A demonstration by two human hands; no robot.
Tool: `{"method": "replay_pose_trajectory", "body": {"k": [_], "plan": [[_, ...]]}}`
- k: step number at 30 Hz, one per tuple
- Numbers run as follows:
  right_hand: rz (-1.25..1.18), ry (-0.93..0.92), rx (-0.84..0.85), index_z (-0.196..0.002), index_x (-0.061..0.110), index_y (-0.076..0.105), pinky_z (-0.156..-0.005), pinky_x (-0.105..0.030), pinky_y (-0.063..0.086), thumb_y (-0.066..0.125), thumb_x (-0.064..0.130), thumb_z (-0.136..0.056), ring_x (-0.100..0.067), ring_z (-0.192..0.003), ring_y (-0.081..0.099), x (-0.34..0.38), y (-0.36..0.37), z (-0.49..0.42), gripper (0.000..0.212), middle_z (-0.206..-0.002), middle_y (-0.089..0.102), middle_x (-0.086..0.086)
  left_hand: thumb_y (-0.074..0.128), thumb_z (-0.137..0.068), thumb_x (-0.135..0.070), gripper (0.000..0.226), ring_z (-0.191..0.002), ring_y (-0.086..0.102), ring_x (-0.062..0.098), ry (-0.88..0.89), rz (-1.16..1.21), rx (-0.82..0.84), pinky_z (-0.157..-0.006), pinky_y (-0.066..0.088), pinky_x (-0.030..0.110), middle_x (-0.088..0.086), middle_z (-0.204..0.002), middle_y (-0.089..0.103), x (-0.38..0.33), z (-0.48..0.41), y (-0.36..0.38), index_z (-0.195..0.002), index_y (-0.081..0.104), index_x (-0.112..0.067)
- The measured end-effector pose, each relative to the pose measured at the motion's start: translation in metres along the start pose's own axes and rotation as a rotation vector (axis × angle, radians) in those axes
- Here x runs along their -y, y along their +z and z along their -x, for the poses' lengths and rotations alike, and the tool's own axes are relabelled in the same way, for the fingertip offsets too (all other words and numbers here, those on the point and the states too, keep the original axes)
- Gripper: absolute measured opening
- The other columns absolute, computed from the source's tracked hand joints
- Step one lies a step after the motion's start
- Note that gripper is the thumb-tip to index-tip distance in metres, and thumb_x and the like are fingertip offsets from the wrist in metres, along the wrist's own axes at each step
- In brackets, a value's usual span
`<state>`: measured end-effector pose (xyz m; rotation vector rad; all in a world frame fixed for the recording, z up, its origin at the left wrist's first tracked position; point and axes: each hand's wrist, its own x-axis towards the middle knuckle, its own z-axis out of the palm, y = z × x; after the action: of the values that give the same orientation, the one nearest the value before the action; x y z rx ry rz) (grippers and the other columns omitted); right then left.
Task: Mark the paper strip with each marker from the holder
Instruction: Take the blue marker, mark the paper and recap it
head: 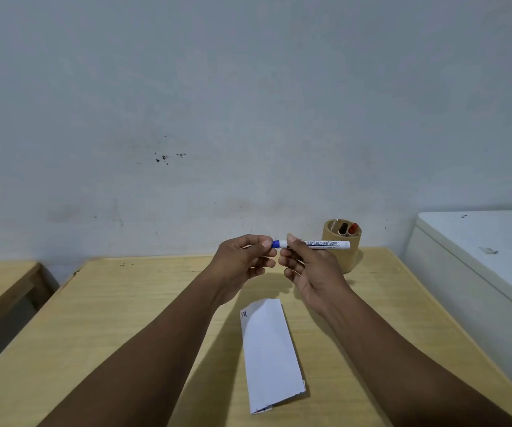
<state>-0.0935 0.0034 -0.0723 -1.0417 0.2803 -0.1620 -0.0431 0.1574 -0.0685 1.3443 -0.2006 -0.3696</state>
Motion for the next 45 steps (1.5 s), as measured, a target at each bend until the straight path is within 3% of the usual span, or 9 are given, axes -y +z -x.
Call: {"method": "replay_pose_trajectory", "body": {"k": [6, 12, 15, 19, 23, 26, 31, 36, 45], "plan": [[-0.053, 0.019, 0.000, -0.089, 0.008, 0.069, -0.052, -0.024, 0.044, 0.075, 0.026, -0.091, -0.013, -0.055, 0.062, 0.010, 0.000, -0.007, 0.019, -0.062, 0.068, -0.002, 0.074, -0.091, -0.017, 0.012, -0.067, 0.067, 0.018, 0.128, -0.165, -0.033, -0.069, 0.051, 0.028, 0.007, -0.076, 0.072, -0.014, -0.013, 0.019, -0.091, 0.075, -0.006], [0.203, 0.016, 0.024, -0.094, 0.006, 0.069, -0.049, -0.026, 0.039, 0.066, 0.051, -0.093, -0.014, -0.048, 0.058, 0.049, -0.010, -0.022, 0.045, -0.066, 0.068, -0.007, 0.072, -0.092, -0.017, 0.010, -0.068, 0.071, 0.013, 0.380, -0.411, -0.150, -0.064, 0.054, 0.026, 0.006, -0.074, 0.075, -0.052, -0.032, 0.046, -0.089, 0.074, -0.007], [0.278, -0.029, 0.006, -0.102, 0.004, 0.069, -0.050, -0.027, 0.038, 0.064, 0.045, -0.096, -0.015, -0.049, 0.058, 0.066, -0.034, -0.025, 0.042, -0.066, 0.068, -0.006, 0.071, -0.090, -0.020, 0.010, -0.069, 0.069, 0.017, 0.472, -0.489, -0.206, -0.066, 0.055, 0.035, 0.011, -0.075, 0.077, -0.069, -0.047, 0.061, -0.082, 0.072, -0.015], [0.315, -0.049, -0.031, -0.102, 0.008, 0.068, -0.049, -0.026, 0.034, 0.064, 0.033, -0.098, -0.013, -0.049, 0.054, 0.073, -0.064, -0.028, 0.026, -0.067, 0.061, -0.005, 0.069, -0.091, -0.020, 0.010, -0.065, 0.066, 0.017, 0.525, -0.658, -0.213, -0.059, 0.054, 0.029, 0.010, -0.076, 0.076, -0.071, -0.063, 0.082, -0.084, 0.073, -0.014], [0.334, -0.056, -0.073, -0.096, 0.007, 0.072, -0.050, -0.027, 0.034, 0.063, 0.021, -0.097, -0.016, -0.052, 0.053, 0.078, -0.082, -0.030, 0.016, -0.073, 0.060, -0.011, 0.070, -0.090, -0.020, 0.009, -0.069, 0.070, 0.024, 0.522, -0.817, -0.130, -0.064, 0.055, 0.036, 0.003, -0.071, 0.075, -0.055, -0.080, 0.101, -0.087, 0.075, -0.013], [0.346, -0.065, -0.096, -0.096, 0.004, 0.071, -0.051, -0.028, 0.033, 0.063, 0.017, -0.097, -0.017, -0.052, 0.053, 0.080, -0.091, -0.033, 0.015, -0.071, 0.062, -0.011, 0.071, -0.089, -0.023, 0.009, -0.074, 0.067, 0.018, 0.474, -0.943, -0.049, -0.071, 0.052, 0.030, -0.001, -0.071, 0.073, -0.041, -0.093, 0.111, -0.089, 0.075, -0.016], [0.416, -0.073, -0.105, -0.096, 0.002, 0.071, -0.049, -0.027, 0.036, 0.065, 0.018, -0.097, -0.016, -0.052, 0.056, 0.083, -0.098, -0.038, 0.017, -0.069, 0.065, -0.008, 0.064, -0.095, -0.032, 0.025, -0.103, 0.066, 0.021, 0.340, -1.065, 0.065, -0.086, 0.048, 0.030, 0.003, -0.091, 0.078, -0.027, -0.105, 0.118, -0.113, 0.076, -0.019], [0.437, -0.078, -0.097, -0.093, 0.007, 0.073, -0.047, -0.025, 0.036, 0.066, 0.019, -0.095, -0.016, -0.051, 0.056, 0.083, -0.093, -0.039, 0.014, -0.068, 0.066, -0.006, 0.062, -0.098, -0.033, 0.047, -0.119, 0.062, 0.024, 0.295, -1.083, 0.056, -0.093, 0.041, 0.026, 0.011, -0.120, 0.074, -0.028, -0.104, 0.109, -0.142, 0.059, -0.017], [0.529, -0.109, -0.072, -0.091, 0.007, 0.073, -0.044, -0.023, 0.040, 0.066, 0.019, -0.096, -0.015, -0.051, 0.057, 0.090, -0.085, -0.030, 0.014, -0.067, 0.068, -0.004, 0.065, -0.096, -0.025, 0.029, -0.107, 0.068, 0.023, 0.344, -1.128, 0.061, -0.088, 0.051, 0.030, 0.011, -0.117, 0.077, -0.036, -0.100, 0.115, -0.120, 0.076, -0.012]]}}
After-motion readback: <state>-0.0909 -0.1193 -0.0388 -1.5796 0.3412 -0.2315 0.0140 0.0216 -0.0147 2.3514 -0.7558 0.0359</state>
